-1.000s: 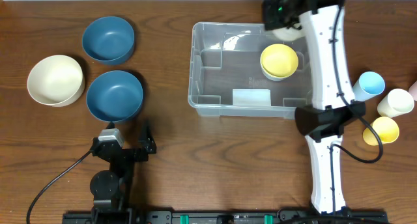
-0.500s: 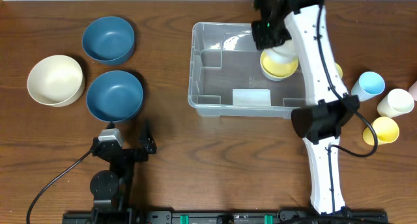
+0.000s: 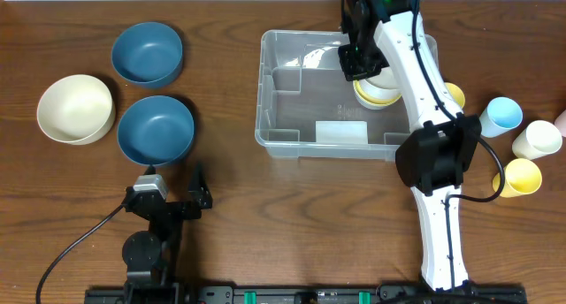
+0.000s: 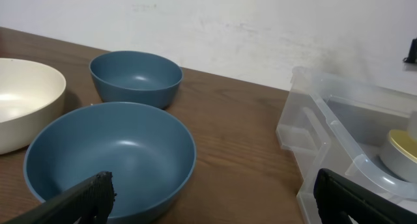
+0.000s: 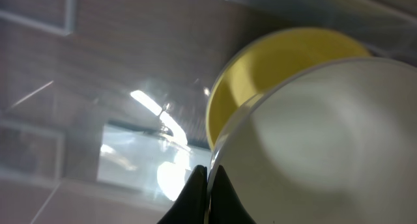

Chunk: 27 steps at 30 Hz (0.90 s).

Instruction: Pack container

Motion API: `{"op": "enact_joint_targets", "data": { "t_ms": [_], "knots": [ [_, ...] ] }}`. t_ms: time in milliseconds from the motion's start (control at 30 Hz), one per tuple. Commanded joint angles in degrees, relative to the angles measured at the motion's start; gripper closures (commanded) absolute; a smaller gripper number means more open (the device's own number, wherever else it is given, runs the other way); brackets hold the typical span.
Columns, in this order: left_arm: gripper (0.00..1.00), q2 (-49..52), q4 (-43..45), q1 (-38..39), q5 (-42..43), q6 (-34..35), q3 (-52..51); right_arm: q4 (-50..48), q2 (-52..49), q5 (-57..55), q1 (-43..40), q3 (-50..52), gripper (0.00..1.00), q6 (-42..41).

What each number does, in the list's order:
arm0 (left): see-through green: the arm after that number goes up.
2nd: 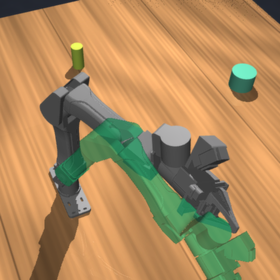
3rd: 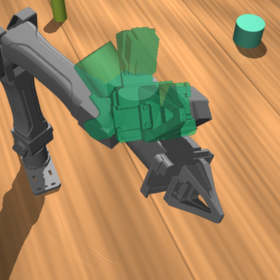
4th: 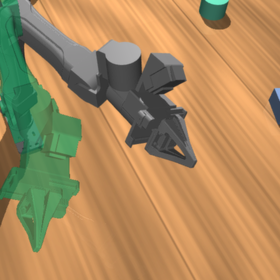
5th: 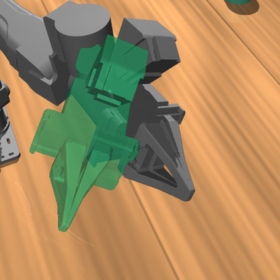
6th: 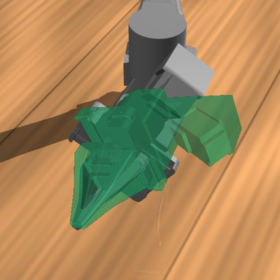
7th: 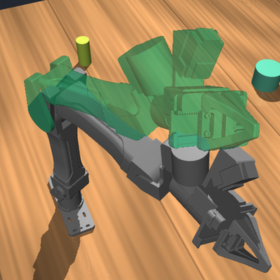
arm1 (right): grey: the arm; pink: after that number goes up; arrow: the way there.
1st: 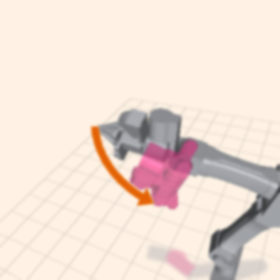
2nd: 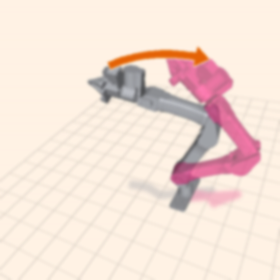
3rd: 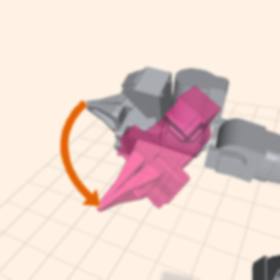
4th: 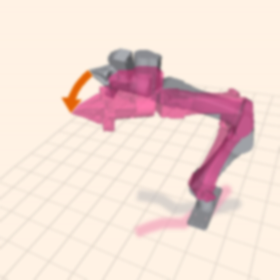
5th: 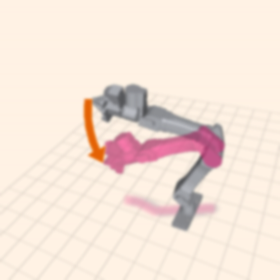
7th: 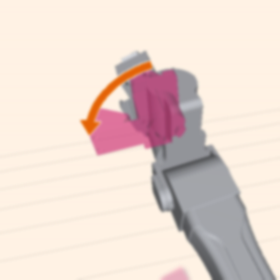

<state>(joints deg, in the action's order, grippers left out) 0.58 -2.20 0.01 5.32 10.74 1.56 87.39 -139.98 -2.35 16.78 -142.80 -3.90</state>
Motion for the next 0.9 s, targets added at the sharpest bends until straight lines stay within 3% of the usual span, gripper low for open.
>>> {"op": "enact_joint_targets", "data": {
  "t_ms": [0, 100, 233, 333, 467, 600, 767, 867],
  "knots": [
    [0.02, -0.3, -1.4, -0.1, 0.0, 0.5, -1.3, -1.9, 1.0, -2.4, 0.2, 2.8, 0.99, -0.3],
    [0.02, -0.3, -1.4, -0.1, 0.0, 0.5, -1.3, -4.2, 1.0, -2.4, -0.2, 5.0, 0.96, -0.3],
    [0.02, -0.3, -1.4, -0.1, 0.0, 0.5, -1.3, -5.7, 1.0, -2.4, -0.7, 6.5, 0.64, 0.2],
    [0.02, -0.3, -1.4, -0.1, 0.0, 0.5, -1.3, -6.3, 1.0, -2.4, -0.7, 6.5, 0.58, 0.4],
    [0.02, -0.3, -1.4, -0.1, 0.0, 0.5, -1.3, -5.9, 1.0, -1.7, -0.6, 5.9, 0.59, 0.5],
    [0.02, -0.3, -1.4, -0.1, 0.0, 0.5, -1.3, -5.1, 1.4, 0.2, 0.1, 5.8, 0.8, 1.3],
    [0.02, -0.3, -1.4, -0.1, 0.0, 0.5, -1.3, -4.9, 1.6, 1.3, 2.1, 5.8, 0.95, 2.3],
    [0.02, -0.3, -1.4, -0.1, 0.0, 0.5, -1.3, -5.6, 1.6, 1.3, 3.1, 5.9, 0.99, 2.5]
  ]
}}
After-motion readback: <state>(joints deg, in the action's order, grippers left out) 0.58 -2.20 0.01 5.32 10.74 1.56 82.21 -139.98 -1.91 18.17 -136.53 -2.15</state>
